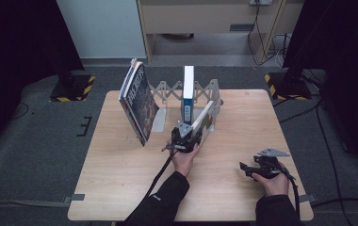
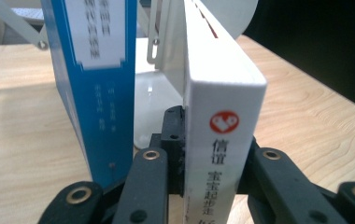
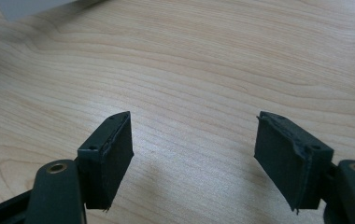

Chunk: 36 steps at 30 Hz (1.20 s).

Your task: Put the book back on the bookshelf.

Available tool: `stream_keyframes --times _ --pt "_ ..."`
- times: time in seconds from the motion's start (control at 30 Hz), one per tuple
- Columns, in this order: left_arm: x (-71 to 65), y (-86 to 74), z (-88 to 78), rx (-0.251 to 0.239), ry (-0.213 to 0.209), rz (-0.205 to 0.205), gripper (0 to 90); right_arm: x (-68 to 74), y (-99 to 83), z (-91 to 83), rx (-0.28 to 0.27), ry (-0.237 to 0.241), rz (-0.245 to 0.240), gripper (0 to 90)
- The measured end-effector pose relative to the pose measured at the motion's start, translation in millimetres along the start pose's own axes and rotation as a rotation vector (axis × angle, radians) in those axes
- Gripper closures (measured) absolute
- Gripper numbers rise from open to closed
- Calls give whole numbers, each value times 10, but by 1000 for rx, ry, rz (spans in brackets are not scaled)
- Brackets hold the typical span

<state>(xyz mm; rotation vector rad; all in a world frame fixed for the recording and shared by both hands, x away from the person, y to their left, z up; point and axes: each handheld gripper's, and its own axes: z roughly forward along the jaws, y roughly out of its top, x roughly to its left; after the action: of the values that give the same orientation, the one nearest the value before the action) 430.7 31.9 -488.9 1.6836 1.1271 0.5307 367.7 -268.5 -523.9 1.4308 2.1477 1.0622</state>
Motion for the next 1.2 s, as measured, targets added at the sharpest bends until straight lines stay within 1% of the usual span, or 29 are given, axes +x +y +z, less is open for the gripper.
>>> stream_keyframes --times 0.03,0.13,0.2,0.3,0.4,0.43,0.5,0.57,0.6,0.67,0.7,0.77,0.83,0.87,0.93,0.97,1.07,1.1,1.2 --pt "-13 -6 8 -1 6 1 736 1 0 1 -1 0 0 279" --pt "-55 -5 31 0 28 31 738 -3 1 1 0 -1 0 280" --pt "-76 -10 70 2 32 37 738 -5 1 2 -1 2 0 281" --pt "-72 -19 147 4 33 21 733 -2 2 3 -2 4 1 282" --pt "-25 -35 211 6 15 8 720 0 6 8 -5 6 8 282" --pt "-10 -45 220 4 -1 2 711 -1 6 7 -4 5 5 282" --pt "-1 -46 203 5 -25 6 693 -4 5 6 -4 4 3 281" --pt "0 -57 159 1 -52 16 662 -6 3 6 0 -2 5 280" --pt "-4 -65 130 2 -62 23 640 -10 1 8 4 -4 -3 280" --pt "-11 -96 63 12 -79 39 613 -10 -1 9 7 -6 -8 280" --pt "-15 -114 29 16 -84 49 613 -9 -2 8 7 -5 -9 280" --pt "-17 -141 -27 19 -101 45 624 -8 -2 6 7 -7 -9 280" --pt "-20 -157 -70 27 -112 49 658 -5 -4 5 8 -10 -9 280" --pt "-20 -156 -78 29 -104 60 674 -5 -4 4 8 -10 -10 281" --pt "-18 -140 -60 31 -110 39 684 -5 -3 6 8 -9 -11 282" --pt "-21 -130 -47 25 -111 31 683 -6 -3 6 9 -8 -10 281" --pt "-43 -86 15 29 -107 30 681 -10 -1 1 8 -4 -10 285" --pt "-60 -73 40 28 -103 37 680 -11 -1 5 4 -4 -9 286" --pt "-105 -45 129 31 -110 47 668 -11 -1 7 5 -3 -12 288"
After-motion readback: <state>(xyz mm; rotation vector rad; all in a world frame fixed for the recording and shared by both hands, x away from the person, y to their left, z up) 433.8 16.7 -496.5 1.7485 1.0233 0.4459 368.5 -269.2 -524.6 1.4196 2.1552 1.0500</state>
